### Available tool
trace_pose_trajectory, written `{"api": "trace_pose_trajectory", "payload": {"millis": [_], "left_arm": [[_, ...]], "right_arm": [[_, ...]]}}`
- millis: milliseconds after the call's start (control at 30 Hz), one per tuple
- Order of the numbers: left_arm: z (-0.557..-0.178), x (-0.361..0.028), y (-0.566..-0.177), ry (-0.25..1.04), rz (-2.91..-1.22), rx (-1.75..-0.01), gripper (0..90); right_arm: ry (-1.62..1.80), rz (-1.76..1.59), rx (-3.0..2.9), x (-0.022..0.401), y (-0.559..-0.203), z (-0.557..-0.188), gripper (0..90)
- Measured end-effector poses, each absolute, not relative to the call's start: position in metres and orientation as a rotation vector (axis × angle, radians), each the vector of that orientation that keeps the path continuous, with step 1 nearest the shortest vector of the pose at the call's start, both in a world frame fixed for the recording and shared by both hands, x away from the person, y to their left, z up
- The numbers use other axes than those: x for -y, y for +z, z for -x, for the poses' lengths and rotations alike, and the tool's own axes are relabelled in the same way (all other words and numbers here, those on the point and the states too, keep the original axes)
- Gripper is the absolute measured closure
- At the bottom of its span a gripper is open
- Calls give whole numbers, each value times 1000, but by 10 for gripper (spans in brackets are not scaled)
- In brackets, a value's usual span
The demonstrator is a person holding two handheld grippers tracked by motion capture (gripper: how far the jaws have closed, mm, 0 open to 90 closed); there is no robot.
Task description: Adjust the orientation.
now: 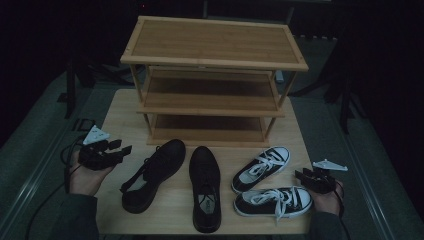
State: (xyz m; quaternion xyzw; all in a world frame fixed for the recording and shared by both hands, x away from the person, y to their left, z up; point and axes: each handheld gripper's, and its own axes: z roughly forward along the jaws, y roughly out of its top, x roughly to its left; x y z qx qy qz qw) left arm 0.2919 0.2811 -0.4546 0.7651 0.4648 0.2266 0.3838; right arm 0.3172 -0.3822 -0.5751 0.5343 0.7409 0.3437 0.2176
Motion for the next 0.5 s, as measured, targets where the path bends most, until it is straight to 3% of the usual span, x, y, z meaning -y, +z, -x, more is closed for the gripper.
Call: {"api": "trace_pose_trajectory", "payload": {"millis": [500], "left_arm": [[-283,-265,-453,488,-2072,-1128,527]], "right_arm": [[978,-1487,-2041,384,-576,-317,579]]}}
